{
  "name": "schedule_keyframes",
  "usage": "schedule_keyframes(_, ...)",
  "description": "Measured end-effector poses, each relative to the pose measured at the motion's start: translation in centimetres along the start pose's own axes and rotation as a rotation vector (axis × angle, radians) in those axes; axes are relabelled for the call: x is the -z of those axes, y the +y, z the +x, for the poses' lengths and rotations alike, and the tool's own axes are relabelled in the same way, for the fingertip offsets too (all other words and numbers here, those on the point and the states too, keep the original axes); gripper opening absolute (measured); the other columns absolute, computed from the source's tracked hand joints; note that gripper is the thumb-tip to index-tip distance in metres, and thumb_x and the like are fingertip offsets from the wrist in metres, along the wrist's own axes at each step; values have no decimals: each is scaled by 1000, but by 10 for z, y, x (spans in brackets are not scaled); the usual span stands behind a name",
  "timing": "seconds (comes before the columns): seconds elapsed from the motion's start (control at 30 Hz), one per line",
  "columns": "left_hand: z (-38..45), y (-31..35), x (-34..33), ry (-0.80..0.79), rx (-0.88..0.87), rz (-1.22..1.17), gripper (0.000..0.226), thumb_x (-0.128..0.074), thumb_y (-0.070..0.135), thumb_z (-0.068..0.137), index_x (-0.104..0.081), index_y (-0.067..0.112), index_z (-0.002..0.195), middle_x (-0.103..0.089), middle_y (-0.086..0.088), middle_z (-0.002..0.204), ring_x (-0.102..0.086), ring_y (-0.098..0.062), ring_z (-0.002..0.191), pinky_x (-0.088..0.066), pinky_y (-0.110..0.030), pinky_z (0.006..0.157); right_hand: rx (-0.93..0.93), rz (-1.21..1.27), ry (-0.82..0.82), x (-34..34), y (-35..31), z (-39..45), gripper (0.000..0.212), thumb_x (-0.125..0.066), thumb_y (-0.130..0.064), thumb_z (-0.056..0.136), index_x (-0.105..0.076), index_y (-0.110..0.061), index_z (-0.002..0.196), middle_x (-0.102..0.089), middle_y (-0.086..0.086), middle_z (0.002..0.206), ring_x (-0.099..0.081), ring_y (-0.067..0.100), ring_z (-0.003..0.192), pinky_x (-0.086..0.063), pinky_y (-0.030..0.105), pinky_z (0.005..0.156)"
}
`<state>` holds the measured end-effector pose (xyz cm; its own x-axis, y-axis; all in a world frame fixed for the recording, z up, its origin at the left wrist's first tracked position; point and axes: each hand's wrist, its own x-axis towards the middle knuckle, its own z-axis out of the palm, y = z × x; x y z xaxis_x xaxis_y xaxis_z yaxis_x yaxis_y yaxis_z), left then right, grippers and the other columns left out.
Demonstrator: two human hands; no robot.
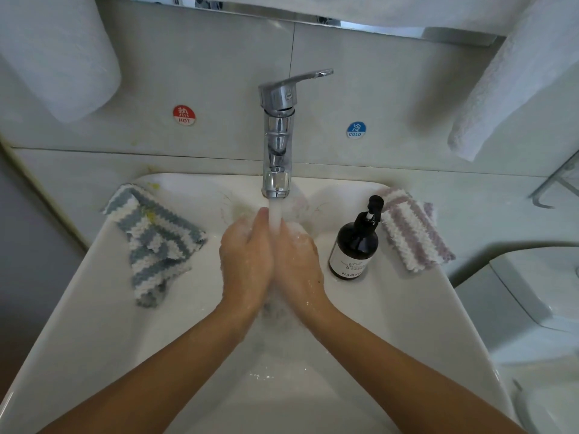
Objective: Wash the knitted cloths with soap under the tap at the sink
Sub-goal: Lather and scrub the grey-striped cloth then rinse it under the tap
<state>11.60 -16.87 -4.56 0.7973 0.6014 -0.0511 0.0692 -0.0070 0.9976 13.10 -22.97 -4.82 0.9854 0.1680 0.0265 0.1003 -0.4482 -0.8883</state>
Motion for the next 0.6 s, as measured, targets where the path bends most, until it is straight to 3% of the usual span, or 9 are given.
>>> schedule_keyframes(0.07, 3, 1, 2, 15, -6, -5, 41, -50, 36, 98, -62, 10, 69, -61, 1, 62, -57, -6, 57, -47, -24, 57, 12, -32, -35, -2, 2, -2, 43, -27, -42, 99, -65, -22, 102, -67, -2, 99, -56, 9, 88, -42, 20, 79)
schedule_keyframes(0.13, 3, 4, 3, 18, -19, -50, 42, -50, 34, 98, -54, 12, 61, -55, 4, 56, -53, -8, 53, -45, -26, 54, -49, 107, -13, -1, 1, -3, 37, -31, -45, 98, -59, -26, 83, -64, -7, 83, -58, 13, 85, -46, 33, 74)
schedule_keyframes(0.17, 4, 4, 3, 26, -34, -70, 42, -51, 33, 97, -50, 13, 61, -52, 2, 56, -50, -11, 54, -44, -29, 55, -41, 185, 6, -1, 1, -4, 34, -33, -41, 98, -51, -22, 77, -58, -7, 73, -55, 12, 77, -46, 32, 68)
schedule_keyframes(0.23, 6, 4, 5, 53, -72, -84, 39, -53, 32, 96, -46, 14, 62, -47, 0, 58, -47, -14, 55, -43, -35, 57, 47, 224, -2, -1, -2, -7, 28, -37, -30, 100, -43, -21, 75, -50, -6, 66, -47, 3, 60, -42, 19, 55)
schedule_keyframes(0.3, 11, 1, 5, 73, -84, -100, 38, -54, 31, 96, -46, 15, 62, -48, 3, 57, -47, -14, 56, -43, -35, 59, 111, 199, -44, 1, -4, -8, 13, -40, -27, 101, -50, -25, 93, -59, -5, 79, -56, 2, 66, -46, 14, 55)
schedule_keyframes(0.4, 15, 1, 5, 111, -121, -136, 33, -55, 28, 97, -51, 18, 66, -54, 7, 59, -52, -11, 57, -47, -31, 61, 105, 210, -95, 5, -1, -7, 26, -44, -32, 101, -44, -19, 124, -62, -6, 97, -61, 1, 86, -49, 12, 66)
schedule_keyframes(0.47, 13, 4, 6, 135, -195, -144, 28, -52, 27, 99, -52, 18, 73, -56, 6, 64, -54, -5, 58, -47, -23, 59, 31, 231, -126, 7, -2, -7, 28, -43, -44, 100, -44, -23, 119, -63, -9, 91, -63, -1, 79, -52, 13, 64)
schedule_keyframes(0.53, 11, 7, 6, 133, -249, -134, 21, -49, 25, 100, -51, 17, 81, -57, 8, 70, -55, 2, 58, -46, -15, 56, -75, 281, -189, 8, -3, -8, 35, -39, -56, 97, -51, -28, 112, -68, -4, 88, -68, 10, 69, -57, 27, 56)
schedule_keyframes(0.6, 10, 7, 5, 105, -258, -111, 15, -47, 22, 101, -50, 18, 87, -56, 9, 75, -56, 6, 60, -45, -11, 56, -129, 292, -203, 10, -5, -9, 38, -37, -61, 95, -56, -30, 106, -69, -3, 83, -65, 10, 60, -50, 25, 49)
